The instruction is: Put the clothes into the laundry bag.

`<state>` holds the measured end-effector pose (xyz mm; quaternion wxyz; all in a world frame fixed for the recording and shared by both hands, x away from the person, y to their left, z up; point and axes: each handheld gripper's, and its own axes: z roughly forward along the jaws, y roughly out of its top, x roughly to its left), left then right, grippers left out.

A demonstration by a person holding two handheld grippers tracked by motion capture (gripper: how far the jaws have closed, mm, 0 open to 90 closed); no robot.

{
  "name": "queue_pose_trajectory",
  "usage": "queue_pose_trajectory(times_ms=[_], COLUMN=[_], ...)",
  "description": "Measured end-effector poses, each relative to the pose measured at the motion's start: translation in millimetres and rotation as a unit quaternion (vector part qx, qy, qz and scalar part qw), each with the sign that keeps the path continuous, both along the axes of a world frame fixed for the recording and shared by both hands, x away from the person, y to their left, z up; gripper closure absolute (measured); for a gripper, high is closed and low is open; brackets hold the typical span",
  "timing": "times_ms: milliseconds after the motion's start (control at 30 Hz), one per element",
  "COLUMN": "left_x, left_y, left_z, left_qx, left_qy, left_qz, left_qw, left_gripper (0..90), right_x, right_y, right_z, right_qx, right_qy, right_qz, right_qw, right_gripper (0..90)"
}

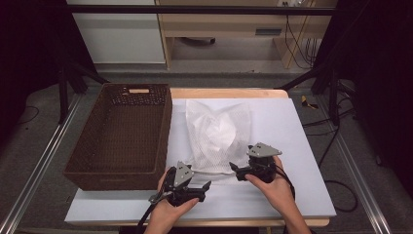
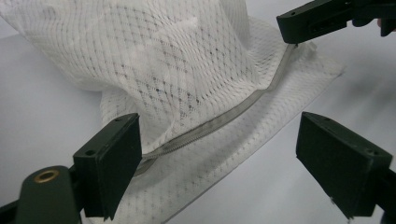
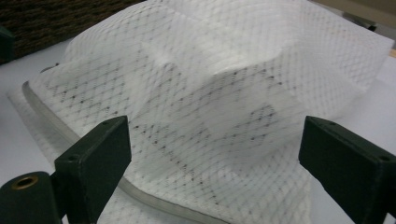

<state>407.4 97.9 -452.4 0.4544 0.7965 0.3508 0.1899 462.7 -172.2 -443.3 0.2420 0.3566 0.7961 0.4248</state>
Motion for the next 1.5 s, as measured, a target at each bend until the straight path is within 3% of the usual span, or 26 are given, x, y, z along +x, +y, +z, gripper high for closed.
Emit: queue_pose_trajectory(times_ms=[300, 467, 767, 1067, 1300, 1333, 1500], left_x=[-3.3, -10.2, -14.2, -12.0, -9.4, -8.8, -6.5], left_y=[5.8, 9.9, 21.0, 41.8, 55.7, 59.5, 70.4], left_z=[13.9, 28.9, 48.4, 67.8, 76.9, 78.6, 82.0], left_qx=[-0.018, -0.03, -0.034, -0.038, -0.035, -0.028, -0.014], left_qy=[-0.008, -0.015, -0.021, -0.033, -0.04, -0.044, -0.053], left_qz=[0.0, -0.003, 0.005, 0.024, 0.04, 0.045, 0.061], left_qw=[0.9998, 0.9994, 0.9992, 0.9984, 0.9978, 0.9976, 0.9967], left_gripper=[13.3, 12.9, 12.9, 12.9, 12.7, 12.7, 12.5], right_x=[3.6, 5.2, 7.1, 7.9, 9.3, 10.0, 10.6], right_y=[-15.1, -23.3, -30.5, -40.8, -47.3, -49.4, -55.9], right_z=[3.3, 4.3, 3.7, 5.1, 3.4, 2.5, 1.7], right_qx=[0.019, 0.028, 0.026, 0.041, 0.046, 0.043, 0.042], right_qy=[-0.011, -0.016, -0.023, -0.03, -0.025, -0.015, -0.014], right_qz=[-0.045, -0.069, -0.089, -0.121, -0.135, -0.135, -0.143], right_qw=[0.9988, 0.9971, 0.9955, 0.9914, 0.9895, 0.9899, 0.9888], right_gripper=[8.0, 7.4, 6.7, 6.6, 6.2, 6.2, 7.0])
